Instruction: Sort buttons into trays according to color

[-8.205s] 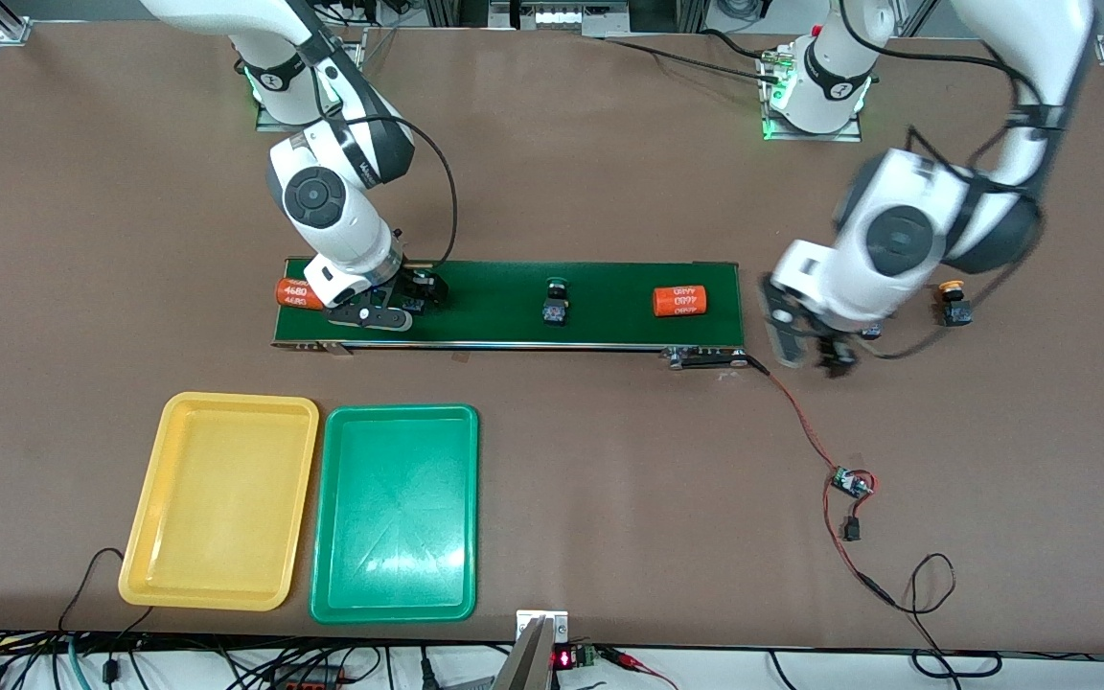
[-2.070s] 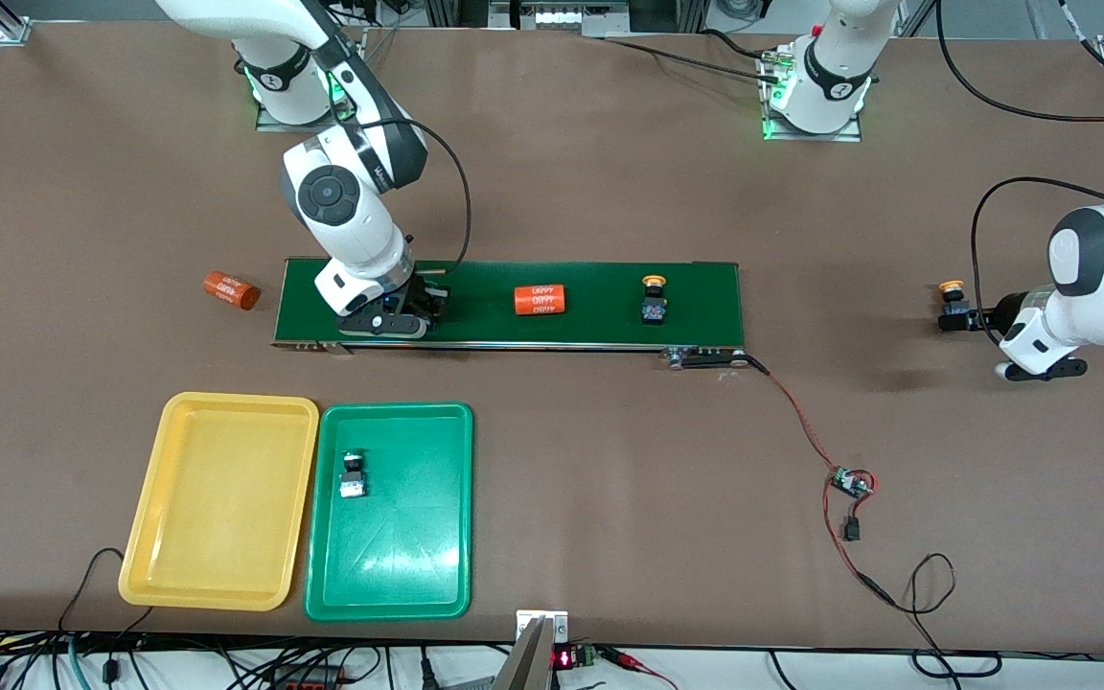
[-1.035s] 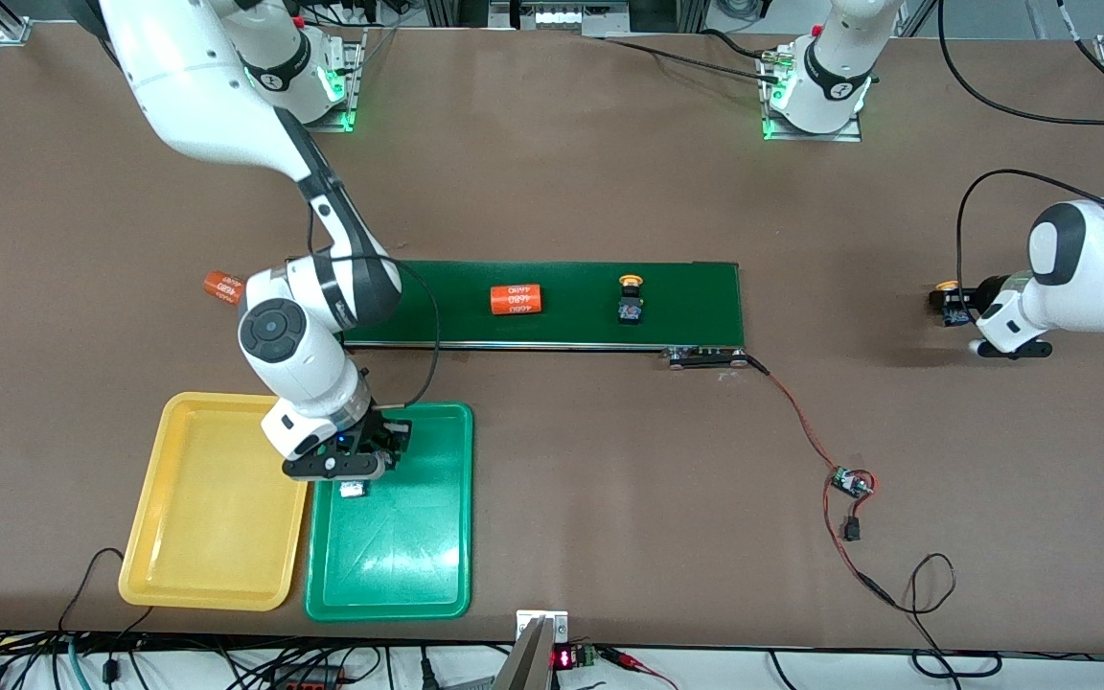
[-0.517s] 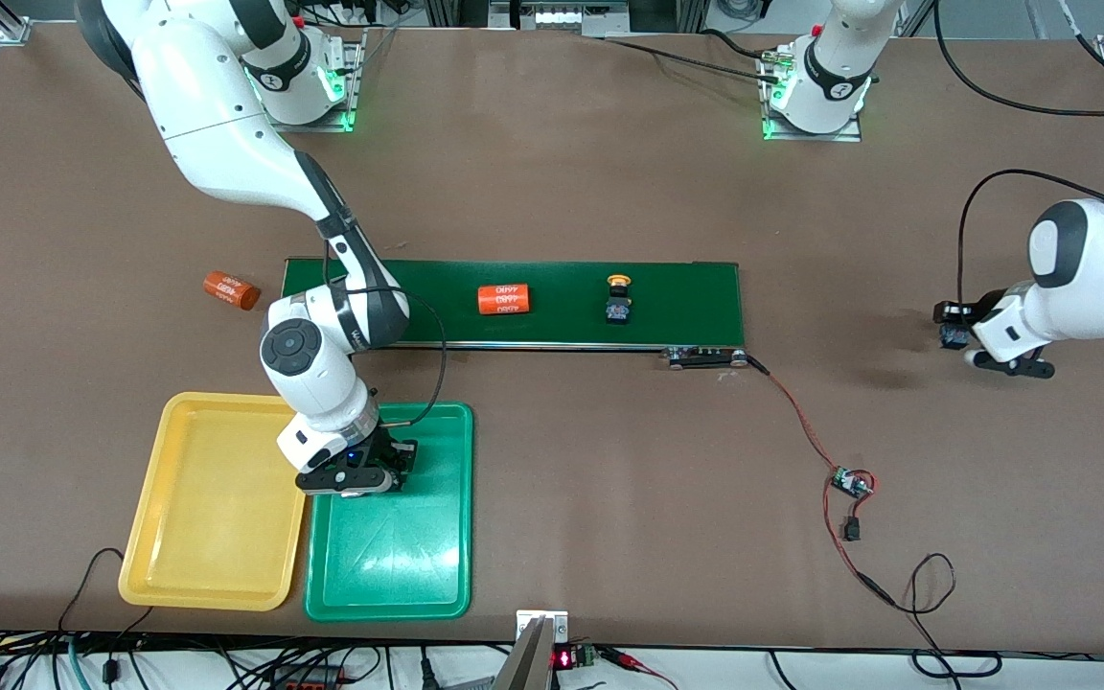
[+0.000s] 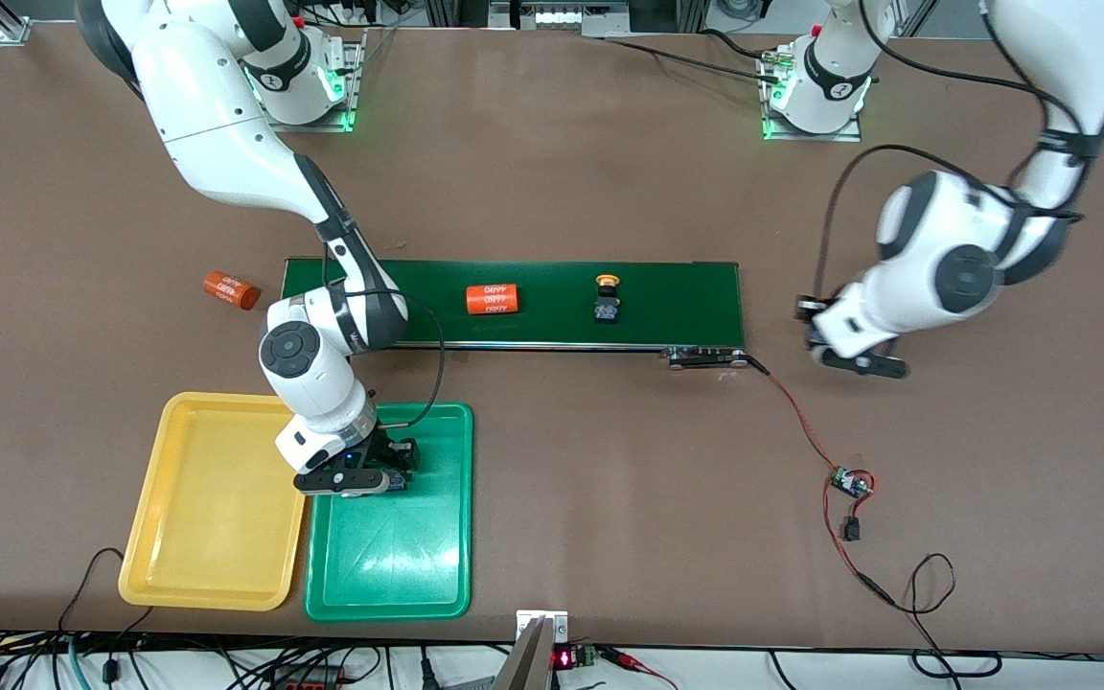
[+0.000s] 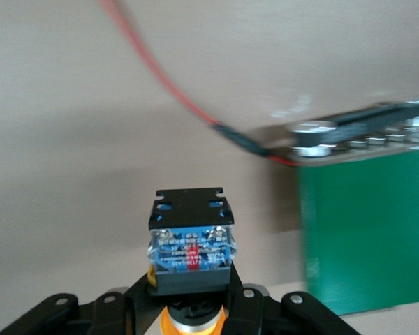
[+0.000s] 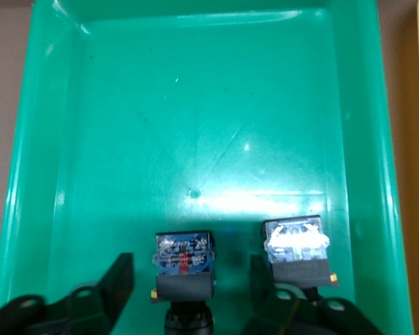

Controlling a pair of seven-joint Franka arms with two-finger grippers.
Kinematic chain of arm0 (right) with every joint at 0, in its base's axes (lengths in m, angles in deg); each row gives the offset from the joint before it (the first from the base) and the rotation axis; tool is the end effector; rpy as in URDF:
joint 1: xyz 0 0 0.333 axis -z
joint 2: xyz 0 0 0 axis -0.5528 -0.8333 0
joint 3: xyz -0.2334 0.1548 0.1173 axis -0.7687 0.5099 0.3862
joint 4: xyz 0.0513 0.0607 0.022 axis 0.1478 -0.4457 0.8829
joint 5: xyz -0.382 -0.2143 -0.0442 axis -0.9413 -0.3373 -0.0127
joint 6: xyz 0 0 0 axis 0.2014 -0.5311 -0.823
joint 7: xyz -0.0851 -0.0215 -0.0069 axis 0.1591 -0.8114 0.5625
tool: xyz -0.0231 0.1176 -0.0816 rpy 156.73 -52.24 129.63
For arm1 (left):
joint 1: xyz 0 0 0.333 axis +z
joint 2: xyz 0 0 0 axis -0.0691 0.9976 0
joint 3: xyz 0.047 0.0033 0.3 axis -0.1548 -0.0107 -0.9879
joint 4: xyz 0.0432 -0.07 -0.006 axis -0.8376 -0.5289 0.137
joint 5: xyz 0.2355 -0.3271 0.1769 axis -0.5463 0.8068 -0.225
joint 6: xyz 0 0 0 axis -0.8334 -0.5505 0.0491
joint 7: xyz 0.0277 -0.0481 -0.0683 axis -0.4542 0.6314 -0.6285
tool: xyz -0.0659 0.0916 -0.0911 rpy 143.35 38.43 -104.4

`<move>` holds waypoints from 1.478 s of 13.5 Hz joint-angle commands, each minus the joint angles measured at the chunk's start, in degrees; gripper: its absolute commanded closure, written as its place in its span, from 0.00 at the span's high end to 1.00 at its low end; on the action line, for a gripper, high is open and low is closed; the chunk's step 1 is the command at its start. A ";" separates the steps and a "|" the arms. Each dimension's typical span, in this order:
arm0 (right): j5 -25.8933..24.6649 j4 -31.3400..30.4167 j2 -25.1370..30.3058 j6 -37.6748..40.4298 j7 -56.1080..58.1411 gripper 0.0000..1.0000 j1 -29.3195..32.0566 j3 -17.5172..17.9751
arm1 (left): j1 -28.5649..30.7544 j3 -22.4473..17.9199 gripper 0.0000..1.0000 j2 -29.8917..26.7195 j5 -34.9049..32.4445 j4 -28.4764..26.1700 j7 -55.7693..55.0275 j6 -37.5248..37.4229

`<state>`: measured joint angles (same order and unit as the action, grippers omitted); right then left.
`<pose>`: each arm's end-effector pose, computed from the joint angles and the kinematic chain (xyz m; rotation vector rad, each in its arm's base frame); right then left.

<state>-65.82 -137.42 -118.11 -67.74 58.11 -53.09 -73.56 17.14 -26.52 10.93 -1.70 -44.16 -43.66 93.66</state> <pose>0.7536 0.2628 0.1299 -3.0208 -0.0401 -0.5128 0.5705 -0.1449 0.2047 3.0589 -0.2098 -0.3755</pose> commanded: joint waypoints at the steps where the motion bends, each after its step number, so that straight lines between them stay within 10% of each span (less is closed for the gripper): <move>1: -0.30 -0.56 5.27 6.32 0.50 0.95 0.37 -0.56 | -5.18 -0.92 0.00 1.14 4.93 2.89 -5.56 -0.73; 9: -0.39 -1.09 29.54 52.04 7.16 1.00 6.08 -0.56 | -12.57 -1.54 0.02 8.26 5.75 7.12 -8.75 -0.37; 20: 3.12 -2.85 40.98 63.58 9.20 1.00 13.56 0.93 | -14.16 -1.63 0.09 8.79 8.47 4.84 -9.01 0.42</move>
<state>-64.49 -138.67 -79.11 -5.12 66.67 -41.36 -73.98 3.66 -27.43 20.75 5.51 -38.73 -52.55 94.58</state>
